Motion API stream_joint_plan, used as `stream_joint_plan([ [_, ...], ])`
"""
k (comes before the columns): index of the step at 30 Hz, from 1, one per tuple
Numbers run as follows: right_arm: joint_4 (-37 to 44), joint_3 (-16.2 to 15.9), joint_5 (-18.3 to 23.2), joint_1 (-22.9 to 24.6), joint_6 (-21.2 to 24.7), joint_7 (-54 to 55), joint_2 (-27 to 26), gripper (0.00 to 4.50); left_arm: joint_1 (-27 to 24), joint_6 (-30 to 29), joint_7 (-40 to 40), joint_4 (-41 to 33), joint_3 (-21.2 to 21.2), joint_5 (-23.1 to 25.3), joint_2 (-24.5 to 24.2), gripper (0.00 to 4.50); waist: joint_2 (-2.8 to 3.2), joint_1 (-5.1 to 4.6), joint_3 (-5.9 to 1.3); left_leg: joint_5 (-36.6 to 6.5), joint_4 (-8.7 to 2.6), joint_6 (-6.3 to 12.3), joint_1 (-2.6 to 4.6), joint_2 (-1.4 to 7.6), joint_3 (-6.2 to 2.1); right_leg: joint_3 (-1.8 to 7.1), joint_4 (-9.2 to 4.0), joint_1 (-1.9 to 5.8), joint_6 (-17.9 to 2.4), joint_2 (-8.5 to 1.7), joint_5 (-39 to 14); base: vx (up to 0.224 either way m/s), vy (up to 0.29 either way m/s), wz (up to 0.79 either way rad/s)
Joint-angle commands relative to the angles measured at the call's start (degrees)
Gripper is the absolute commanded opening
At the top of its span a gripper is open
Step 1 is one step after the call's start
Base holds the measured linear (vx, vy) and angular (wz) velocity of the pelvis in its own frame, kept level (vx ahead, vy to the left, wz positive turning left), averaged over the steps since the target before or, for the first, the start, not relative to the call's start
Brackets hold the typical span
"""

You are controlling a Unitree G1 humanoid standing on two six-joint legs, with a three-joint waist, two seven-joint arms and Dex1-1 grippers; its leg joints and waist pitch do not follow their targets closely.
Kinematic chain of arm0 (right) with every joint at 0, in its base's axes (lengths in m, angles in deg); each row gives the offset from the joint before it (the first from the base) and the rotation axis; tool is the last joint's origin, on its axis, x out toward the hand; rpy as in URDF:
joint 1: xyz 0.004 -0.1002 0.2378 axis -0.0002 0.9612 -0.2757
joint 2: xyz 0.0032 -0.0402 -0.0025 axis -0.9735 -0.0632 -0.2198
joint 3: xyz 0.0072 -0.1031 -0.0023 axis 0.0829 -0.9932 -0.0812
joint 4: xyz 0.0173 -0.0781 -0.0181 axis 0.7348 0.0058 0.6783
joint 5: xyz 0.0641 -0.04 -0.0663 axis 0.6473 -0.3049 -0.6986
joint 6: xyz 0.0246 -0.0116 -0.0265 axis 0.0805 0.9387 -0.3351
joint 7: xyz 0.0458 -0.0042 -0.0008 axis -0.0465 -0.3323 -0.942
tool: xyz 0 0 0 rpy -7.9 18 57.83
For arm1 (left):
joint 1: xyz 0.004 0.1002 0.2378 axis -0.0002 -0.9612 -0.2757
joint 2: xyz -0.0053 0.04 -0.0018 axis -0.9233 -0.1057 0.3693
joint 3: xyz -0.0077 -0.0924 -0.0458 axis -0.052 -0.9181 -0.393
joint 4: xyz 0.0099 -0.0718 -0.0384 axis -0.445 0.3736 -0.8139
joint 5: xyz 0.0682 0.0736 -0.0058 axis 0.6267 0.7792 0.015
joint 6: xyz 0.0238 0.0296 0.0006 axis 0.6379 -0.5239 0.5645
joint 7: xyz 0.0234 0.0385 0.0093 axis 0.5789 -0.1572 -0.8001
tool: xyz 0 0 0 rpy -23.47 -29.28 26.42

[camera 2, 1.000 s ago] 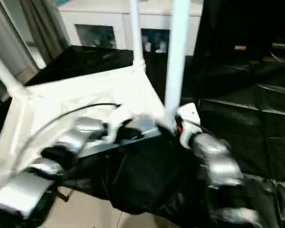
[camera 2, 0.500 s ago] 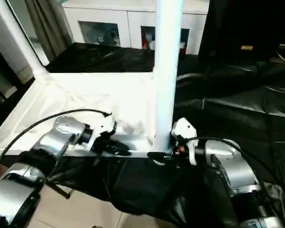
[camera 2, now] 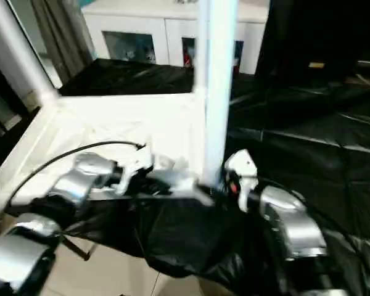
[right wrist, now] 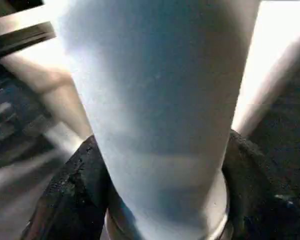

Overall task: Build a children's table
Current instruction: Rotate leg to tighten

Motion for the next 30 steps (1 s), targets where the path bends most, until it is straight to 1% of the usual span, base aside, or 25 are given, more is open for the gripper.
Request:
stream_joint_plan([
  [1,-4.0,-4.82,-0.89,-0.12,1.07,4.01,-5.43,2.65,2.43,-0.64,-8.11,0.68,-0.8,-0.98,5.42,0.0,-1.26,-0.64,-1.63,-23.28,-5.08,-0.17,1.19,1.2,-1.02,1.28,-6.47,1.08,-8.43,-2.76,-32.61,-0.058,0.01,-0.01],
  [2,-4.68,-4.72,-0.68,-0.62,0.71,4.63,-6.29,2.65,2.73,-0.65,-9.48,1.04,-0.88,-0.85,5.95,0.0,-0.69,-1.05,-1.5,-24.54,-5.28,-0.1,1.38,1.33,-1.16,1.32,-6.91,0.86,-7.7,-2.93,-33.71,-0.054,0.018,-0.01],
  [3,-7.51,-3.94,-1.27,-2.82,0.24,9.48,-9.1,2.65,3.7,-0.92,-12.96,2.09,-1.18,-0.66,7.73,0.0,-0.79,-1.15,-1.92,-23.04,-5.36,0.63,1.22,1.27,-1.28,1.27,-6.93,1.33,-7.55,-2.9,-31.57,0.0,0.0,0.0],
  [4,-7.51,-3.94,-1.27,-2.82,0.24,9.48,-9.1,2.65,3.7,-0.92,-12.96,2.09,-1.18,-0.66,7.73,0.0,-0.55,-1.17,-1.85,-22.17,-5.48,0.86,1.01,1.29,-1.2,1.39,-6.88,1.23,-7.81,-2.89,-30.19,0.0,0.0,0.0],
  [5,-8.5,-3.61,-1.49,-3.66,0.12,11.24,-10.13,2.65,4.06,-1.03,-14.25,2.45,-1.33,-0.57,8.36,0.0,-0.55,-1.18,-1.94,-21.57,-5.57,1.24,1.07,1.3,-1.15,1.4,-6.91,1.17,-8.31,-2.74,-28.32,0.0,0.0,0.0],
  [6,-9.24,-3.55,-1.97,-4.4,0.06,12.93,-10.98,2.65,4.35,-1.11,-15.09,2.76,-1.45,-0.52,8.89,0.0,-0.58,-1.26,-1.84,-21.34,-5.6,1.35,0.9,1.31,-1.1,1.43,-6.7,1.12,-8.89,-2.72,-27.08,0.0,0.0,0.0],
  [8,-10.1,-3.41,-2.63,-5.37,-0.07,14.73,-12.29,2.65,4.68,-1.11,-15.67,3.11,-1.6,-0.49,9.56,0.0,-0.73,-1.28,-1.8,-21.17,-5.63,1.74,0.76,1.28,-1.04,1.45,-6.74,1.22,-9.05,-2.76,-26.63,0.0,0.0,0.0],
  [9,-10.3,-2.46,-1.8,-5.72,-0.44,14.3,-13.61,3.0,5.03,-0.63,-15.87,3.88,-1.73,-0.4,9.88,0.0,-0.73,-1.33,-1.82,-20.82,-5.63,2.04,0.6,1.27,-1.0,1.49,-6.71,1.3,-9.1,-2.82,-26.2,0.0,0.0,0.0],
  [10,-9.95,-1.98,-0.94,-5.68,-0.35,13.27,-13.89,3.0,5.03,-0.44,-15.5,3.97,-1.73,-0.39,9.78,0.0,-0.74,-1.24,-1.88,-20.46,-5.63,2.41,0.65,1.31,-1.0,1.55,-6.69,1.35,-9.13,-2.87,-25.66,0.0,0.0,0.0],
  [12,-9.38,-1.74,-0.13,-5.61,-0.49,11.48,-13.6,3.35,4.79,0.0,-13.94,3.88,-1.5,-0.28,9.24,0.0,-0.77,-1.19,-1.9,-19.62,-5.63,2.95,0.54,1.39,-0.9,1.68,-6.56,1.42,-9.65,-2.91,-24.13,0.0,0.0,0.0],
  [15,-8.86,-2.34,-0.43,-5.5,-1.13,10.03,-12.48,3.54,4.6,0.44,-12.7,3.96,-1.31,-0.1,8.61,0.0,-0.79,-1.17,-1.98,-17.9,-5.61,3.48,0.27,1.48,-0.85,1.7,-6.25,1.62,-10.48,-2.92,-21.56,0.0,0.0,0.0],
  [17,-7.43,-3.37,-0.22,-5.03,-1.36,6.02,-10.27,3.54,4.29,1.18,-10.05,3.91,-0.65,0.05,7.43,0.0,-0.78,-1.21,-1.94,-17.46,-5.64,3.85,0.08,1.49,-0.86,1.69,-6.12,1.82,-10.78,-2.93,-20.73,0.0,0.0,0.0],
  [18,-6.15,-4.21,-0.03,-4.53,-1.22,3.13,-8.59,3.54,4.06,1.44,-8.17,3.74,-0.3,-0.01,6.66,0.0,-0.88,-1.06,-2.1,-16.9,-5.5,4.36,0.11,1.56,-0.84,1.75,-6.06,2.03,-10.82,-2.93,-19.59,0.0,0.0,0.0],
  [19,-4.52,-5.14,0.41,-3.86,-0.81,-0.28,-6.55,3.54,3.74,1.7,-5.79,3.4,0.11,-0.12,5.76,0.0,-0.76,-0.99,-2.15,-15.44,-5.41,4.94,0.11,1.61,-0.74,1.85,-5.88,1.99,-11.59,-2.97,-17.32,0.0,0.0,0.0],
  [20,-4.06,-5.35,0.54,-3.65,-0.7,-1.24,-5.97,3.54,3.66,1.76,-5.12,3.32,0.2,-0.13,5.52,0.0,-0.87,-0.96,-2.21,-14.7,-5.3,5.28,-0.07,1.59,-0.7,1.82,-5.77,2.18,-11.87,-2.95,-16.31,0.0,0.0,0.0],
  [21,-1.09,-6.49,1.39,-2.29,0.06,-7.28,-1.91,3.54,2.88,2.23,0.07,2.28,1.03,-0.34,3.79,0.0,-0.82,-0.74,-2.34,-13.1,-5.12,5.98,-0.14,1.61,-0.67,1.77,-5.51,2.44,-12.36,-3.0,-14.43,0.0,0.0,0.0],
  [22,0.12,-6.82,1.73,-1.72,0.38,-9.72,-0.18,3.54,2.5,2.47,2.46,1.73,1.41,-0.45,3.05,0.0,-0.9,-0.54,-2.47,-12.03,-5.02,6.45,-0.18,1.73,-0.64,1.73,-5.33,2.61,-12.63,-2.95,-12.8,0.0,0.0,0.0],
  [23,1.47,-7.35,2.15,-1.0,0.68,-12.87,2.17,3.54,1.99,2.54,5.4,0.93,2.0,-0.51,2.03,0.0,-0.6,-0.33,-2.65,-9.42,-4.62,7.79,-0.25,1.79,-0.43,1.71,-4.82,2.61,-13.74,-2.93,-8.36,0.061,-0.018,0.03],
  [24,2.28,-7.68,2.39,-0.56,0.86,-14.81,3.62,3.54,1.67,2.55,7.2,0.42,2.38,-0.54,1.4,0.0,-0.65,-0.26,-2.87,-6.87,-4.35,8.82,-0.6,1.8,-0.48,1.47,-4.23,2.95,-14.82,-2.83,-3.88,0.068,-0.018,-0.01],
  [25,2.28,-7.68,2.39,-0.56,0.86,-14.81,3.62,3.54,1.67,2.55,7.2,0.42,2.38,-0.54,1.4,0.0,-0.46,-0.03,-3.11,-4.86,-4.06,9.83,-0.47,1.88,-0.43,1.4,-3.71,2.74,-15.9,-2.73,0.34,0.068,-0.018,-0.01],
  [26,3.97,-8.54,3.11,0.54,1.17,-19.36,6.65,3.54,0.96,3.14,10.7,-0.55,3.04,-0.72,0.1,0.0,-0.41,0.08,-3.2,-4.06,-3.88,10.28,-0.33,1.91,-0.41,1.39,-3.57,2.68,-16.51,-2.8,2.19,0.074,-0.016,-0.01],
  [27,5.68,-8.97,3.73,1.66,1.49,-24.09,9.6,3.54,0.25,3.4,14.45,-1.57,3.7,-0.77,-1.35,0.0,-0.42,0.38,-3.4,-2.13,-3.53,11.55,-0.37,1.94,-0.48,1.42,-2.98,2.95,-17.45,-2.71,6.92,0.073,-0.005,0.03],
  [28,5.79,-8.94,3.77,1.74,1.49,-24.47,9.87,3.54,0.16,3.36,14.95,-1.73,3.78,-0.81,-1.54,0.0,-0.48,0.64,-3.41,-1.62,-3.43,12.32,-0.27,1.98,-0.43,1.42,-2.91,2.89,-17.66,-2.69,8.51,0.073,-0.005,0.03],
  [29,6.25,-8.8,3.93,2.03,1.49,-26.12,11.12,3.54,-0.27,3.12,17.25,-2.47,4.14,-1.01,-2.4,0.0,-0.29,0.84,-3.66,0.44,-3.16,13.41,-0.43,1.95,-0.5,1.37,-2.29,3.06,-18.15,-2.84,11.66,0.061,0.005,0.02],
  [30,6.47,-8.58,4.04,2.07,1.41,-27.6,12.53,3.54,-0.76,2.73,19.53,-3.43,4.57,-1.21,-3.49,0.0,-0.13,1.04,-3.99,3.34,-2.73,14.63,-0.3,2.05,-0.59,1.33,-1.83,2.85,-18.35,-2.75,15.07,0.0,0.0,0.0],
])
